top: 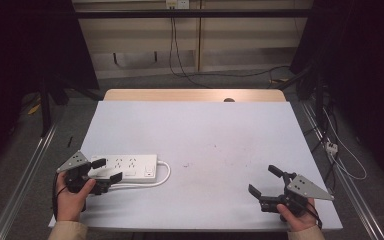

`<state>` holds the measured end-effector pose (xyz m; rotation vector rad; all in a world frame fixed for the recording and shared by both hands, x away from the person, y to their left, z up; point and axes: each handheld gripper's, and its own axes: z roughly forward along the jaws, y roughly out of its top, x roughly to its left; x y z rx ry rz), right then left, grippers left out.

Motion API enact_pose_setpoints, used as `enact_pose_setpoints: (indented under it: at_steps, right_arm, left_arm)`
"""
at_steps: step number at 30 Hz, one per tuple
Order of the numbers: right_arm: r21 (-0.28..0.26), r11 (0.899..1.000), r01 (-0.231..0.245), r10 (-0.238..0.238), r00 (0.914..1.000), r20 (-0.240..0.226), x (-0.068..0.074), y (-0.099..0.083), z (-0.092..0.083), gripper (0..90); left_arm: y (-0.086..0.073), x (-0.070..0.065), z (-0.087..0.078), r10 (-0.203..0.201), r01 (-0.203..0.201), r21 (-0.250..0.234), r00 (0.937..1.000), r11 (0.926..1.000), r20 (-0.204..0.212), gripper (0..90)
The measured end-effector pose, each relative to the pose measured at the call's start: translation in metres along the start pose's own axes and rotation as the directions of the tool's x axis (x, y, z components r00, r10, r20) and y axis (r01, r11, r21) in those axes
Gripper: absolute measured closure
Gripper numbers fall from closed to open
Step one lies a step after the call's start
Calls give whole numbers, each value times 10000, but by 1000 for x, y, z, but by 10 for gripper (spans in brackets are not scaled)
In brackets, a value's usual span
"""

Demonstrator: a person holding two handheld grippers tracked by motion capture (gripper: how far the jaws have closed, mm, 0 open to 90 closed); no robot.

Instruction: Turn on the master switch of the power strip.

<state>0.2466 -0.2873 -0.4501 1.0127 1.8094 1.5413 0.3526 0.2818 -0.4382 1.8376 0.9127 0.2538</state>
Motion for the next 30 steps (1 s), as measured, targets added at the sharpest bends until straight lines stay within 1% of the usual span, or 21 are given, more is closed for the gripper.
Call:
enact_pose_setpoints:
  at_steps: [7,16,30]
  right_arm:
    - [-8,10000,-28,28,10000,14,0,0,0,41]
    - [-19,10000,-28,28,10000,19,-1,0,-1,41]
    - [69,9999,-95,95,10000,25,-2,-1,-1,40]
  left_arm:
    - [-2,1,-2,4,-4,57,10000,10000,-64,60]
    - [-3,2,-6,-45,45,-16,9998,10000,-183,62]
    - [-4,3,-6,-35,34,-30,9998,10000,-176,65]
